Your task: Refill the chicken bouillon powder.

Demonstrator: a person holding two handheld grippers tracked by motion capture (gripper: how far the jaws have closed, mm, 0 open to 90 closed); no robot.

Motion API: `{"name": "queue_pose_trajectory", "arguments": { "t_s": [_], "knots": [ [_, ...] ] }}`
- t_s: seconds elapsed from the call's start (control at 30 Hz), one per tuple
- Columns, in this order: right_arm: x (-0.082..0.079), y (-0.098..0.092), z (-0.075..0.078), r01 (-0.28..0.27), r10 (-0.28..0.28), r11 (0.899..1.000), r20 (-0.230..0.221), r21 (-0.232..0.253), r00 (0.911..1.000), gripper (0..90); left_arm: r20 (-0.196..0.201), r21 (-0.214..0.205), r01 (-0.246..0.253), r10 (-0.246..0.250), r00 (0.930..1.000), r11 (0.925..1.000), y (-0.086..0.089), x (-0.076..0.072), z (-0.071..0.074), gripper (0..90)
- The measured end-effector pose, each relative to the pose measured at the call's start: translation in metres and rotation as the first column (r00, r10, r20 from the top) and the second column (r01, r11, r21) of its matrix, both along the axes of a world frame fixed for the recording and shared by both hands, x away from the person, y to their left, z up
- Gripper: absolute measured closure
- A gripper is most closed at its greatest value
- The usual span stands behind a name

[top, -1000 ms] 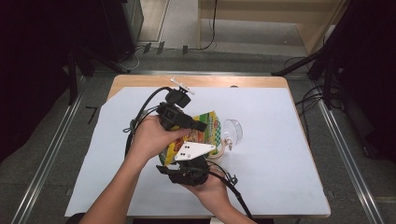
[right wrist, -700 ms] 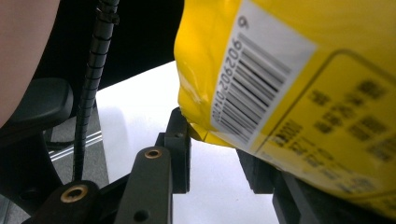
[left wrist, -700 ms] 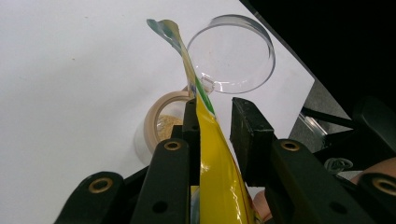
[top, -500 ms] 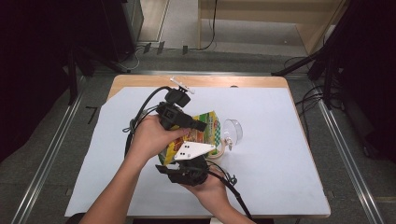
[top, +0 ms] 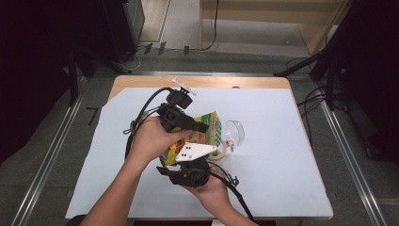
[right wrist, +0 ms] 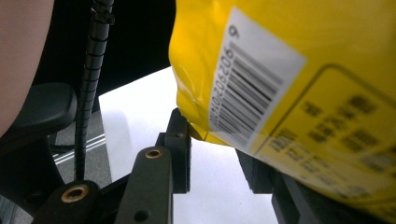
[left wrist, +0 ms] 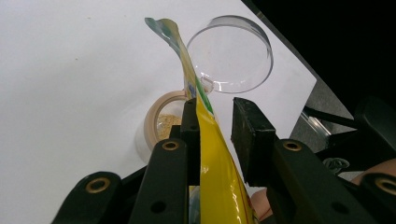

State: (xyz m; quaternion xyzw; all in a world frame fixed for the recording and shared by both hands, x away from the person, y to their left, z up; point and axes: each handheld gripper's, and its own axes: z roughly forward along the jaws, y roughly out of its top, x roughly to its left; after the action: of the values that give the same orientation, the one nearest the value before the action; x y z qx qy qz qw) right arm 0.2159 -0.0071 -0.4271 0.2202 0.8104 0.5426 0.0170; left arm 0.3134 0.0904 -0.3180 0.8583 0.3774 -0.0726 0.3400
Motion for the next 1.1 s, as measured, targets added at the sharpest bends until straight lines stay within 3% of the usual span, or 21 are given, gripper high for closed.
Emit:
{"name": "queue_pose_trajectory", "arguments": {
  "t_s": [0.5, 0.67, 0.87, 1.03, 1.1],
  "knots": [
    [0.001, -0.001, -0.001, 0.004, -0.004, 1.0, 0.001, -0.002, 1.0, 68.9, 0.002, 0.001, 0.003, -0.003, 1.0, 1.0, 0.0, 0.001, 0.0, 76.0],
    [0.001, -0.001, 0.003, 0.0, 0.0, 1.0, 0.01, -0.004, 1.0, 68.7, -0.017, -0.032, -0.006, 0.005, 0.9998, 0.9995, 0.003, 0.005, 0.0, 76.3],
    [0.004, -0.001, 0.003, -0.002, 0.002, 1.0, 0.0, -0.014, 1.0, 68.7, -0.039, -0.029, 0.003, -0.004, 0.9992, 0.9996, 0.002, 0.012, -0.001, 75.9],
    [0.011, -0.001, 0.01, -0.007, 0.007, 1.0, 0.0, -0.019, 1.0, 68.5, -0.041, -0.044, -0.014, 0.012, 0.9991, 0.9989, 0.005, 0.016, 0.004, 75.9],
    [0.011, -0.001, 0.009, -0.014, 0.014, 1.0, -0.007, -0.016, 0.9999, 68.5, -0.044, -0.03, -0.023, 0.022, 0.9988, 0.9993, 0.005, 0.015, 0.001, 76.6]
  ]
}}
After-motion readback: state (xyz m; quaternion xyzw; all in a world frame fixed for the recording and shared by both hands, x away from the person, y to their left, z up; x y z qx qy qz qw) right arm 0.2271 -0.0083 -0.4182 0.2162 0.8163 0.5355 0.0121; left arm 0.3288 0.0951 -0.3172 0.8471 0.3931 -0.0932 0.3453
